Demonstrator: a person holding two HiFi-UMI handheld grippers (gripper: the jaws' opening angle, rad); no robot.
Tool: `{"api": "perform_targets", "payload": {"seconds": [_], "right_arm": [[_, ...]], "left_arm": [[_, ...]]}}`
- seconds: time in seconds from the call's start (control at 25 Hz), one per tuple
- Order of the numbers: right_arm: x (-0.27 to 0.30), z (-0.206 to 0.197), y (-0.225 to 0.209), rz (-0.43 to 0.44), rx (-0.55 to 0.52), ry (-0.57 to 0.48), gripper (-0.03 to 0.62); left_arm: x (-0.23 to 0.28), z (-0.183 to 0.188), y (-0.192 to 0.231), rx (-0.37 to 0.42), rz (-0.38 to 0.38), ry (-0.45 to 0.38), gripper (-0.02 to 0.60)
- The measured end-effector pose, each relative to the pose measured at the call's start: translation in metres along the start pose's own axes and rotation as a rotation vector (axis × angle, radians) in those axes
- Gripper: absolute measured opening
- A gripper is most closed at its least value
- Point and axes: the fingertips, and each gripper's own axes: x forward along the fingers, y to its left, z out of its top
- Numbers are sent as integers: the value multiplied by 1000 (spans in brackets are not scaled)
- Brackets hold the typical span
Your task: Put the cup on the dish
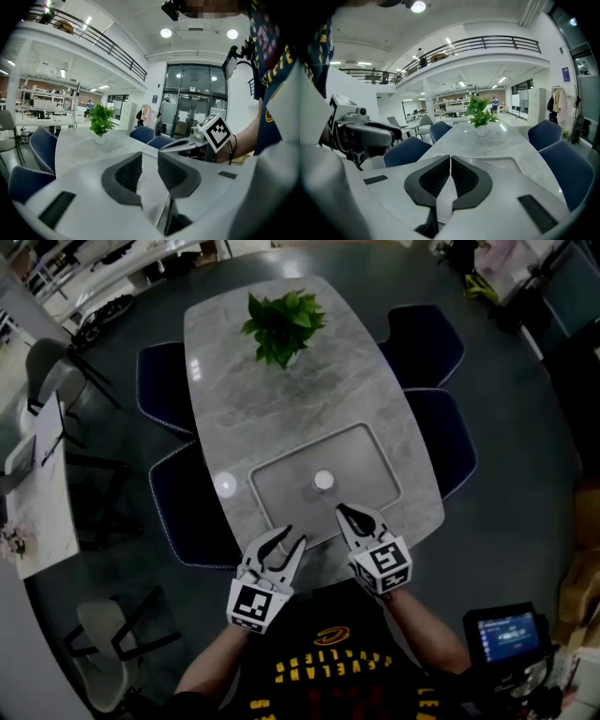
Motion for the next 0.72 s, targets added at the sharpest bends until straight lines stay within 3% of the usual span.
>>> {"api": "perform_targets", "payload": {"seconds": [0.08, 0.12, 0.28, 0.72], "right_arm": [[-12, 14, 14, 10, 19, -42, 8], [-17, 21, 20, 18, 29, -63, 8], [-38, 45, 41, 23, 54, -133, 6], [-101, 101, 80, -74, 61, -309, 6]], "left_arm": [[-16, 9, -6, 21, -6, -27, 15], [-21, 13, -10, 25, -15, -37, 0], [-37, 25, -24, 34, -63, -62, 0], [-77, 66, -52, 46, -133, -135, 0]]}}
